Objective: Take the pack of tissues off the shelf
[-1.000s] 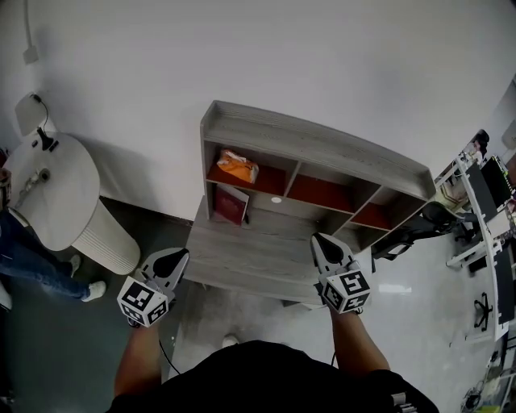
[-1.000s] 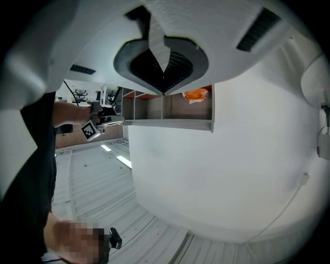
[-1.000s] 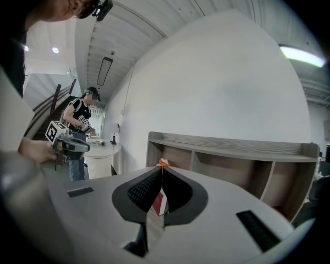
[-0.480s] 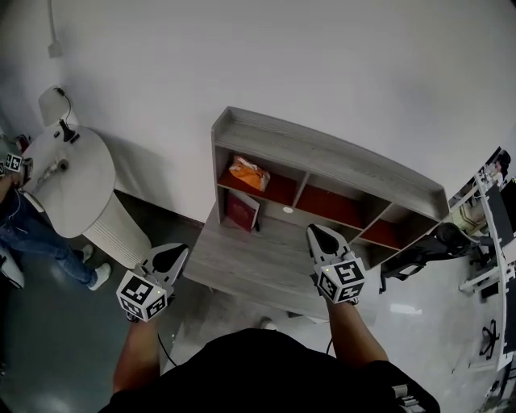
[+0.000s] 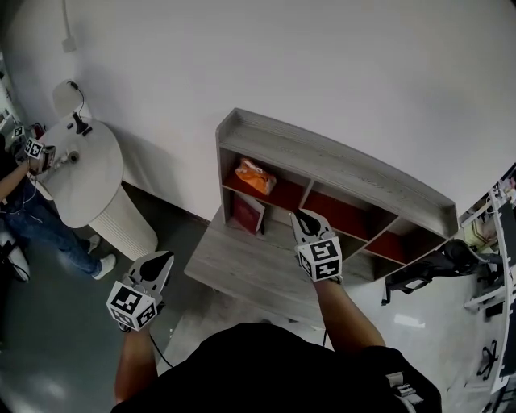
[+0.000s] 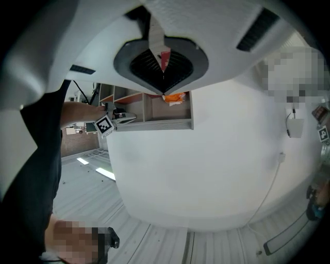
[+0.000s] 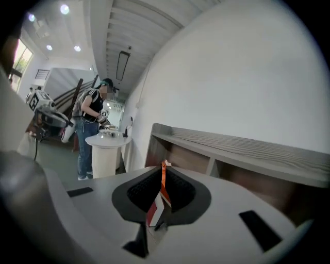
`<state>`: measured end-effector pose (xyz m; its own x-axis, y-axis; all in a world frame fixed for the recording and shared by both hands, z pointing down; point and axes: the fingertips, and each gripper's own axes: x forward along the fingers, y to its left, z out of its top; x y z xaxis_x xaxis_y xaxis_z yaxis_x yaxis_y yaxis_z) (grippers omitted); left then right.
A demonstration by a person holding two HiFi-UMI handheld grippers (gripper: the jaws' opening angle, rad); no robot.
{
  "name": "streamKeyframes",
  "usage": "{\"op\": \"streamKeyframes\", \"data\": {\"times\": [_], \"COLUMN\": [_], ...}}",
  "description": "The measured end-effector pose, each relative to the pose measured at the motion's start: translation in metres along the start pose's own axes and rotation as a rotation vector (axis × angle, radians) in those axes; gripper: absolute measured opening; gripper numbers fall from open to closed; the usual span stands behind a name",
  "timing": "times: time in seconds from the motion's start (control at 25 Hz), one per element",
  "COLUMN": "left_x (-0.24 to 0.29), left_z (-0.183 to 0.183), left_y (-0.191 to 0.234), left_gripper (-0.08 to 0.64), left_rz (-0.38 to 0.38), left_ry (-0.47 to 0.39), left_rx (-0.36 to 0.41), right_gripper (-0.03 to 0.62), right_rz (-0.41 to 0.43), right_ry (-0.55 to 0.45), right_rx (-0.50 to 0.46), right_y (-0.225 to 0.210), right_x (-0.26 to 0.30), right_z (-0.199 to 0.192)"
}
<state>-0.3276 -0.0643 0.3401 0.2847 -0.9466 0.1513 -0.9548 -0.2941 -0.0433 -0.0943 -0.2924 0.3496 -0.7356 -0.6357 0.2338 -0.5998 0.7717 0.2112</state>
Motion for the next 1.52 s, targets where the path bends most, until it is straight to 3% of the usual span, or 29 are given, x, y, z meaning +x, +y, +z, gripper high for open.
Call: {"op": "streamKeyframes", "data": {"times": [0.2, 0.48, 0.72, 0.84, 1.28, 1.52], "left_x": [-0.026, -0.044, -0.044, -0.044, -0.057, -0.061], "left_z": [-0.013, -0.020, -0.031, -0.035, -0.049, -0.052], "left_y": [0.013, 0.019, 0.012, 0.013, 0.021, 0.024], "left_gripper": [0.018, 0.018, 0.018, 0.018, 0.018, 0.018], "left_rz": [0.104, 0.198, 0.210, 0.223, 0.303, 0.325], "left_ry": [0.024, 0.029, 0.059, 0.066, 0.108, 0.124], "left_rx": [-0.028, -0.058, -0.055, -0.064, -0.112, -0.121], "right_gripper": [0.037, 0.150, 0.230, 0.247, 0.287, 0.288], "right_rz": [0.000, 0.044, 0.032, 0.022, 0.060, 0.087], "right_ry": [0.059, 0.087, 0.129, 0.150, 0.304, 0.315], "right_rx": [-0.078, -0.099, -0.165, -0.214, -0.253, -0.270], "right_y": [-0.003, 0.005, -0.004, -0.009, -0.020, -0.016], "right_x": [0.051, 0.120, 0.174, 0.197, 0.262, 0.279], "right_z": [-0.016, -0.028, -0.033, -0.030, -0.061, -0.067]}}
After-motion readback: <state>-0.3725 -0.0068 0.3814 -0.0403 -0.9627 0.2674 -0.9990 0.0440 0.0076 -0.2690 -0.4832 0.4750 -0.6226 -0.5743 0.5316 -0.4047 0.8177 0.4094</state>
